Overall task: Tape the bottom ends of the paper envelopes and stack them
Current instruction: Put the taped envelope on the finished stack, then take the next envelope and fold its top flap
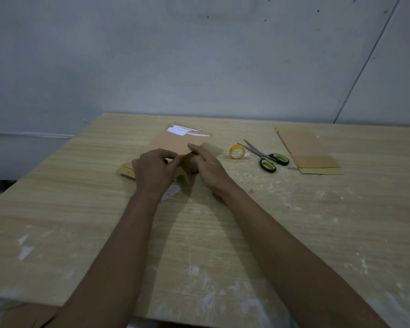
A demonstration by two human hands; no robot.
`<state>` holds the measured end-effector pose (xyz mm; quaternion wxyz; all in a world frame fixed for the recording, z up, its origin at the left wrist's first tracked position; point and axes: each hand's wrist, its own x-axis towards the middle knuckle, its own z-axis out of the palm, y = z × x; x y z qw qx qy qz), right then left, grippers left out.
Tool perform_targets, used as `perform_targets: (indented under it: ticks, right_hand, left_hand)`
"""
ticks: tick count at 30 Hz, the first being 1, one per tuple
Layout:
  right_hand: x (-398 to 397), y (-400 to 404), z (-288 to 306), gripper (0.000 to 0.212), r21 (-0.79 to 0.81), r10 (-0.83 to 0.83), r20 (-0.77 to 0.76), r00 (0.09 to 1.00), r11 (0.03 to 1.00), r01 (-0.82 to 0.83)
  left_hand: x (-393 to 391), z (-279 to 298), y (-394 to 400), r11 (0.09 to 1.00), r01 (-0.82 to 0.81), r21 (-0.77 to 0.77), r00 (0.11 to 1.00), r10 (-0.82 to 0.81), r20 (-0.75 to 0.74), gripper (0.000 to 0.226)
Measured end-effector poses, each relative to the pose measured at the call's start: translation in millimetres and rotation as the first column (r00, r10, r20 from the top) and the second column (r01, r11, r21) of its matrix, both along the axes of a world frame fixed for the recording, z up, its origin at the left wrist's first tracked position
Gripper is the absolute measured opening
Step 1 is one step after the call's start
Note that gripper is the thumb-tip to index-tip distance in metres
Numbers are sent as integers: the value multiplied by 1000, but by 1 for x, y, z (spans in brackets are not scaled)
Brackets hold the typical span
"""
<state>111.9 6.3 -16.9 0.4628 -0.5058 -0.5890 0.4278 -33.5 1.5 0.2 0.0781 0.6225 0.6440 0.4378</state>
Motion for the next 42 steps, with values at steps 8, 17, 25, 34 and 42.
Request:
perform_targets:
  ticks: [8,17,25,34,42]
  right_hand:
    - [4,0,-2,21,100,-140,-99,985,984,150]
    - [29,-2,-7,20,100,-190,-110,976,974,201]
    - [68,-30,-6,22,4,-22,-201,979,1000,24]
    - [116,-66,6,37,-64,67,-207,976,995,-82]
    - [140,-74,11,54,-48,23,-47,999,999,-25]
  left_hand:
    - [-8,0,1,983,140,121,958,-165,234,31]
    - [-3,-12,6,981,181,66,923,-193,334,10]
    - [17,-16,2,945,273,181,941,-301,156,43]
    - [66,-11,-16,956,292,6,774,-240,586,46]
    - [101,-14,-15,907,394,-151,630,-147,762,19]
